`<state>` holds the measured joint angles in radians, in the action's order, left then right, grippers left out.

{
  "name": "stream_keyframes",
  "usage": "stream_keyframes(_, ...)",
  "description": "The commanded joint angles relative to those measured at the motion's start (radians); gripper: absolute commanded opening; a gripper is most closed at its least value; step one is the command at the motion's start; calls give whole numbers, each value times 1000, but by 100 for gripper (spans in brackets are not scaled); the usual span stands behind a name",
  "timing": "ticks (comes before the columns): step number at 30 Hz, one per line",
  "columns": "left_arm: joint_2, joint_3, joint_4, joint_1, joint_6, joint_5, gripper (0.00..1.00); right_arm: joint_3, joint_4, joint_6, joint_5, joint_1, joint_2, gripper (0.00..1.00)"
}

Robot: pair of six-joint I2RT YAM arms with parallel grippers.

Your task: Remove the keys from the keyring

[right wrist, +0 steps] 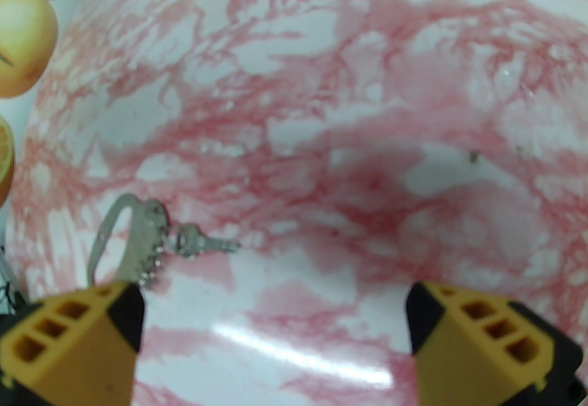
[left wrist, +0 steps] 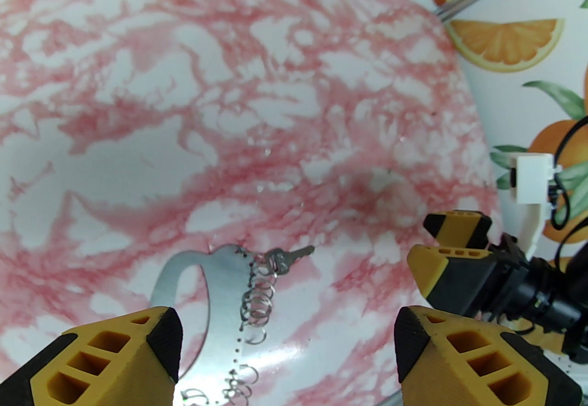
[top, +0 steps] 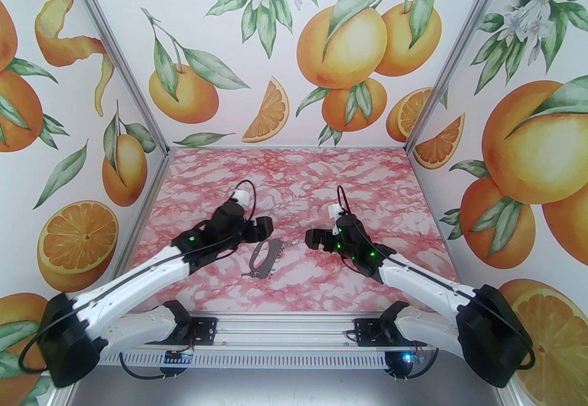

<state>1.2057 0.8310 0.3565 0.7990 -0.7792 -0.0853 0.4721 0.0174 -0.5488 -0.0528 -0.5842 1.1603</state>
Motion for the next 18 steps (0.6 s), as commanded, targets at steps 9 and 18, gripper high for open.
stream_keyframes(9,314,152,34,92,-178,-86,64,-82,-166,29,-47,-10,-19,100)
stream_keyframes(18,463,186,25,94,-299,-97,49,-111,-210,26,-8,-13,-49,100)
